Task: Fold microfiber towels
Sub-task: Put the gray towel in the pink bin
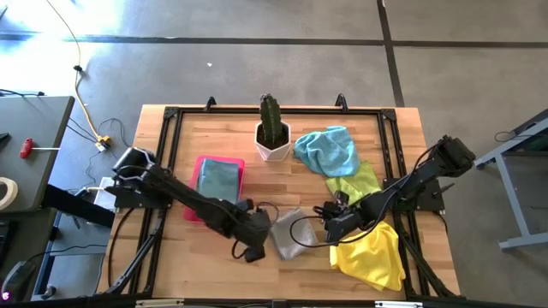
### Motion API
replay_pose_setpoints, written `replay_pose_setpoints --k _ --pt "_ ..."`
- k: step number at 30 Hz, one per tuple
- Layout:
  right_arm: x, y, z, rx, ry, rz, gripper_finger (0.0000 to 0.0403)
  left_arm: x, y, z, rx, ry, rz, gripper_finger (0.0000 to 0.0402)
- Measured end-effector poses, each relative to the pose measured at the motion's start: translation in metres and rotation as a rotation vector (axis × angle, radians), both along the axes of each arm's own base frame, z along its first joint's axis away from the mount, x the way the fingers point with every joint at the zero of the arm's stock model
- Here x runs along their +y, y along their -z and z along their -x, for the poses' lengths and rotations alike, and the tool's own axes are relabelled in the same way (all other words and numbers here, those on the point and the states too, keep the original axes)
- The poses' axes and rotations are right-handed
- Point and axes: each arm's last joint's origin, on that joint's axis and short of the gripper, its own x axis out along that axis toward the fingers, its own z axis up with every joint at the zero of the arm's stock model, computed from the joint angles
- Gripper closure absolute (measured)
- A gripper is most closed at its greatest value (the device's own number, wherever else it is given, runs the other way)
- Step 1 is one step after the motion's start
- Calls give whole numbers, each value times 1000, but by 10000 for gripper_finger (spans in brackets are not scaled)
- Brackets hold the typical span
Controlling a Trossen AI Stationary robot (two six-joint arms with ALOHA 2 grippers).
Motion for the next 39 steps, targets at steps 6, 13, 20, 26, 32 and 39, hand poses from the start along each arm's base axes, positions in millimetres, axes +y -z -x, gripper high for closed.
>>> replay_pose_setpoints --k 6,13,20,26,32,39 --pt "0 0 0 2 -1 -2 253 -8 18 12 -194 -208 144 323" --pt "0 0 -1 -5 -2 -8 253 -23 34 9 -239 -327 257 305" --pt "1 -1 -1 -11 -3 -11 253 -30 40 1 -286 -335 305 271" --pt "1 -1 -2 -17 -3 -14 253 -39 56 9 -219 -486 358 240" --pt "1 -1 -2 -22 -3 -18 253 -32 66 8 -256 -758 396 187" --pt "2 -1 -3 -26 -4 -22 253 -23 90 -4 -303 -872 394 131"
